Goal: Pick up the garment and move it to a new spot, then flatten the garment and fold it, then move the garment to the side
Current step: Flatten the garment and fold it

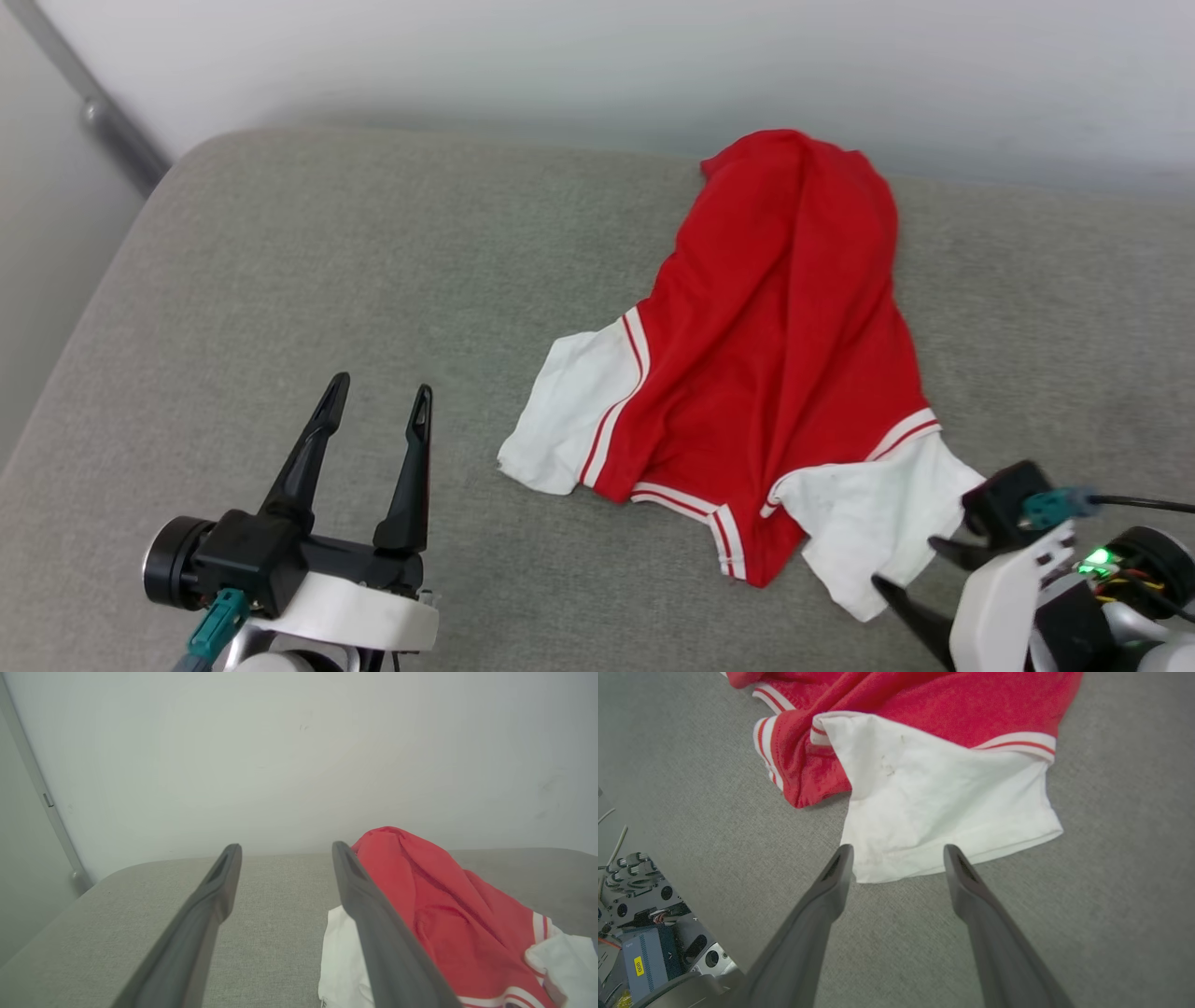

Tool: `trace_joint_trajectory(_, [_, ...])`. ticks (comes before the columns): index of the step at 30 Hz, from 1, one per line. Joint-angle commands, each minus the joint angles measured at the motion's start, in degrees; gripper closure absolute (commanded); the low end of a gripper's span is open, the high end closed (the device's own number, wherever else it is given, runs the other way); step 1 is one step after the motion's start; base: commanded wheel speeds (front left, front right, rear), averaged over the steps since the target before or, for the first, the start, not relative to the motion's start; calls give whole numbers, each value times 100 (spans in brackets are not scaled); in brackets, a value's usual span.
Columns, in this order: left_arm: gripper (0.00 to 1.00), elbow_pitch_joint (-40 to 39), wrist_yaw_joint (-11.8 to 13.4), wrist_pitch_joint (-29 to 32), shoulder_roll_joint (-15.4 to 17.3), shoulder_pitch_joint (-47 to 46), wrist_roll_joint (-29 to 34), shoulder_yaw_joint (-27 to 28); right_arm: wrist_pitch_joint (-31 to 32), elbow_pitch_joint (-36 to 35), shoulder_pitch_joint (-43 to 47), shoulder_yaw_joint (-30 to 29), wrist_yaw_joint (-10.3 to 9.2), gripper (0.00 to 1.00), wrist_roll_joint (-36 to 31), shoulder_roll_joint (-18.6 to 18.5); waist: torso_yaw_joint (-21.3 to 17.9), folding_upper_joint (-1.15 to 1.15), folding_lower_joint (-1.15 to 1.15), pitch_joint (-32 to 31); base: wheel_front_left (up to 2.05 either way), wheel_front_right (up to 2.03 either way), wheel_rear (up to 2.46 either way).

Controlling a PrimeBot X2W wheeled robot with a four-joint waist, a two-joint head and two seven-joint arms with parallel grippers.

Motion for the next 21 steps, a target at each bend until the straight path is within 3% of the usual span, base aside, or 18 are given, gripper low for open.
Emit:
trace_joint_trajectory(1, [0, 38, -78, -14, -68, -100, 67, 52, 209, 18, -118, 154, -2, 0, 65, -84, 159, 0, 1, 149, 0, 0, 0])
trace_joint_trajectory(9, [0, 246, -348, -14, -394, -224, 205, 254, 567, 608, -461, 741, -2, 0, -93, -222, 587, 0, 1, 405, 0, 0, 0])
trace_joint_trajectory(15, [0, 401, -551, -14, -543, -246, 358, 326, 746, 1312, -488, 1136, -4, 0, -250, -203, 662, 0, 1, 453, 0, 0, 0])
trace_joint_trajectory(16, [0, 416, -569, -14, -572, -251, 373, 350, 734, 1372, -489, 1182, -5, 71, -284, -234, 661, 0, 1, 448, 0, 0, 0])
trace_joint_trajectory(17, [0, 429, -584, -14, -595, -245, 403, 381, 691, 1404, -508, 1237, -5, 100, -307, -285, 648, 0, 1, 430, 0, 0, 0])
trace_joint_trajectory(21, [0, 513, -619, -14, -618, -69, 435, 538, 584, 1495, -465, 1219, -5, 100, -285, -495, 501, 0, 1, 284, 0, 0, 0])
